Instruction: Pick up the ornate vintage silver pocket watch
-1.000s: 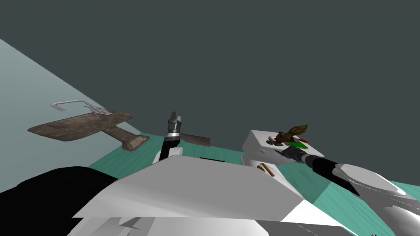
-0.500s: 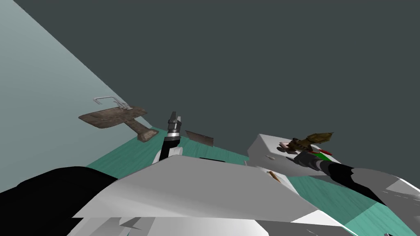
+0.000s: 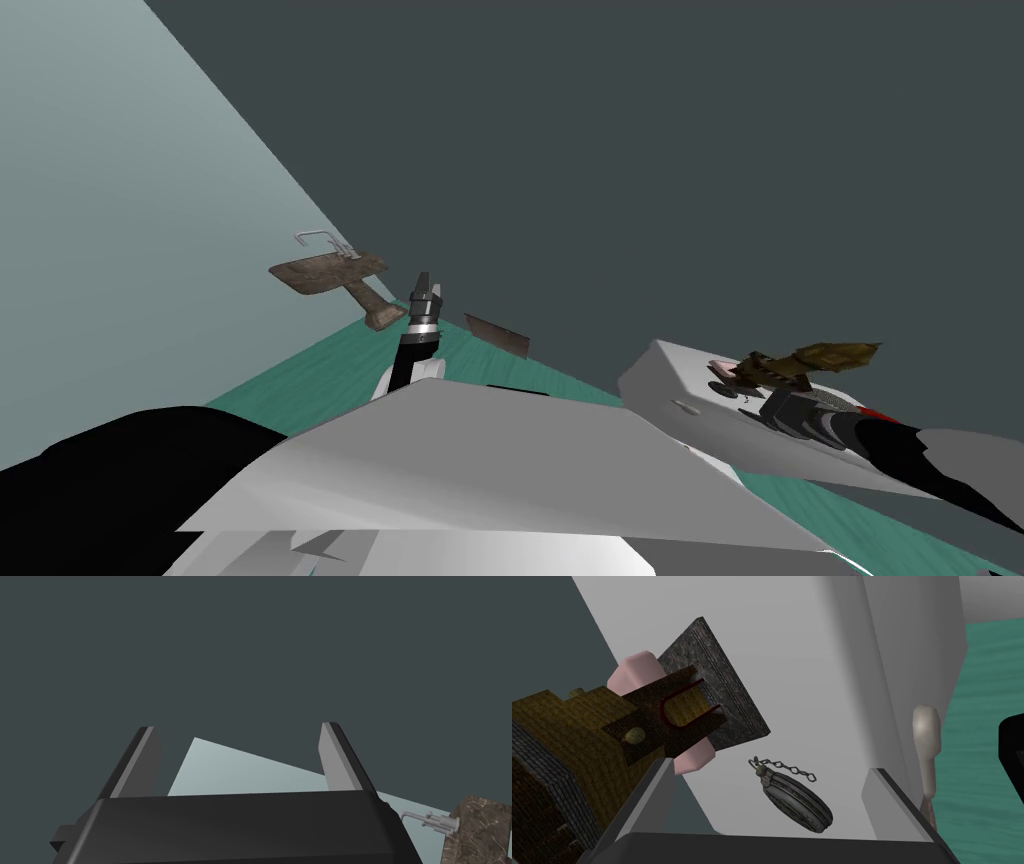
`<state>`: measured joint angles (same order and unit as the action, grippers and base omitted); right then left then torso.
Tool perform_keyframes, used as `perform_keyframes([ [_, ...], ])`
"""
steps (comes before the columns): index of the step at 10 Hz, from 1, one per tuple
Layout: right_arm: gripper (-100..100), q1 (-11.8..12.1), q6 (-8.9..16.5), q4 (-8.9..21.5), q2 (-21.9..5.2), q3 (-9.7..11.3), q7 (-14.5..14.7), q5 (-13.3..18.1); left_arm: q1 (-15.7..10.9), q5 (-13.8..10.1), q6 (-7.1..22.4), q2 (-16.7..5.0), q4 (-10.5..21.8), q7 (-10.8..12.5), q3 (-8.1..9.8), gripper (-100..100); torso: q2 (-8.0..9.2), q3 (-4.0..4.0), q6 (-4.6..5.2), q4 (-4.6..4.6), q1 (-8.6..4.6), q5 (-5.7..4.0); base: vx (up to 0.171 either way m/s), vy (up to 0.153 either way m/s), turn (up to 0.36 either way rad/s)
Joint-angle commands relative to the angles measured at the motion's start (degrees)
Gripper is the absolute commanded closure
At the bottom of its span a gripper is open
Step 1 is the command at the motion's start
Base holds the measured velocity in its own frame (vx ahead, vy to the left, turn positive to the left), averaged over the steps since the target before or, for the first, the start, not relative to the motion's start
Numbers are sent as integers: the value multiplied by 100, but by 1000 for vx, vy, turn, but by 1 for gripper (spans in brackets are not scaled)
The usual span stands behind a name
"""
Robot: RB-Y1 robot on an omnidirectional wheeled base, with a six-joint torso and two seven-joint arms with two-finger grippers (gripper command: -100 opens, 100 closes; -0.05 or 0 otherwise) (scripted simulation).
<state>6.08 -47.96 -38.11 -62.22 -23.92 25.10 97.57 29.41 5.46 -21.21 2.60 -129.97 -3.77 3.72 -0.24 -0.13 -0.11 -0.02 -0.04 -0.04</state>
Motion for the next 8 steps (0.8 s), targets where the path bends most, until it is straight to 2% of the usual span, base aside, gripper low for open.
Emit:
perform_keyframes([
  [1, -100, 0, -15, 157, -38, 3, -9, 234, 0, 0, 0, 0, 0, 0, 0, 0, 0, 0, 0, 0, 0, 0, -5, 25, 126],
  [2, -100, -25, -78, 416, -151, -20, 80, 433, 1, 0, 0, 0, 0, 0, 1, 0, 0, 0, 5, 0, -2, -2, -14, 34, 210],
  [4, -100, -25, -78, 416, -151, -20, 80, 516, 1, 0, 0, 0, 0, 0, 1, 0, 4, 2, 5, 1, -2, -2, -11, 19, 65],
  [5, -100, -45, -138, 658, -253, -38, 162, 780, 1, 0, 0, 0, 0, 0, 1, 0, 2, 1, 7, 1, -7, -3, -9, 24, 223],
  [7, -100, -45, -138, 658, -253, -38, 162, 780, 1, 0, 0, 0, 0, 0, 1, 0, 0, 0, 5, 0, -5, -2, -2, 13, 82],
  [8, -100, -60, -194, 881, -344, -51, 240, 1026, 2, 0, 0, 0, 0, 0, 1, 0, 1, 0, 9, 0, -8, -3, -7, 28, 210],
])
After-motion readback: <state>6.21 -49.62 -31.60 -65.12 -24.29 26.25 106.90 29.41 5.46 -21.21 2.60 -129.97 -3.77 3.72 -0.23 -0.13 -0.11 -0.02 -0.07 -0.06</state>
